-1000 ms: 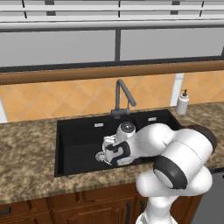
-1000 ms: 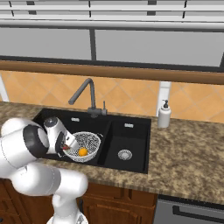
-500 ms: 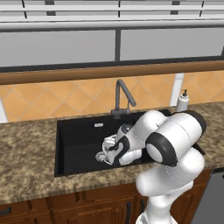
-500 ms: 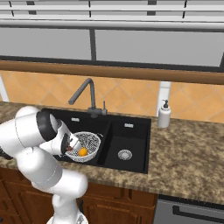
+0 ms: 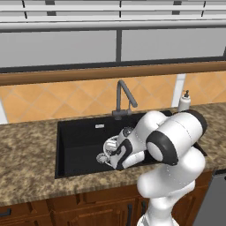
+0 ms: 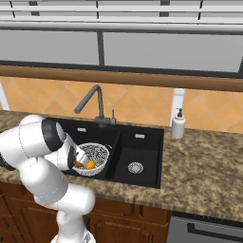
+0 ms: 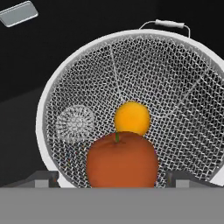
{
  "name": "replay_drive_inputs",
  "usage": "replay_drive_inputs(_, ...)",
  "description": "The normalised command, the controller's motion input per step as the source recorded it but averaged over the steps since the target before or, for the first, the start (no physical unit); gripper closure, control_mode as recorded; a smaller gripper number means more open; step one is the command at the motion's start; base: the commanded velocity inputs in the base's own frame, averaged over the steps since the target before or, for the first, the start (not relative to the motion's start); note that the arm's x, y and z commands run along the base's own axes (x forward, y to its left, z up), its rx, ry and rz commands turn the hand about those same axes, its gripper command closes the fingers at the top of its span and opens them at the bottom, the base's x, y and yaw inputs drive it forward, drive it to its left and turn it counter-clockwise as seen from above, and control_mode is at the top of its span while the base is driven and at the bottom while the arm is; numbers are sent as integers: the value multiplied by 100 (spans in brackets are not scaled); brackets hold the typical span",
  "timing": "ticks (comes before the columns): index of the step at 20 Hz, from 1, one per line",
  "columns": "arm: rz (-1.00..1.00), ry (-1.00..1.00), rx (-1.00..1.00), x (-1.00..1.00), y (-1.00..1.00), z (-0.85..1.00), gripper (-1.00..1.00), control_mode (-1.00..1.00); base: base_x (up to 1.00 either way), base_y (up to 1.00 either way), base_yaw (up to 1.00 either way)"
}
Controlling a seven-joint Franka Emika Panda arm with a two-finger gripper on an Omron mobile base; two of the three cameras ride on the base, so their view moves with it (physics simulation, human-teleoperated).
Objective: Put the colander in the sink, put the orange, orange in the colander, and turn on the sink faucet and pour water over the colander.
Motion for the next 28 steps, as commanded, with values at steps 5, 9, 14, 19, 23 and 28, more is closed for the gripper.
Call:
replay_drive_inputs(5,0,1,0,11,-4,2,-100,-100,0,0,0)
replay_drive_inputs(9,0,0,0,15,-19,19,-100,-100,0,0,0)
replay_drive_inputs(14,0,0,0,8,-8,38,-100,-100,0,0,0)
replay_drive_inputs(19,0,0,0,0,-4,64,-100,-100,0,0,0)
replay_drive_inputs(23,0,0,0,-9,0,61,-100,-100,0,0,0)
replay_drive_inputs(28,0,0,0,-34,0,56,-100,-100,0,0,0)
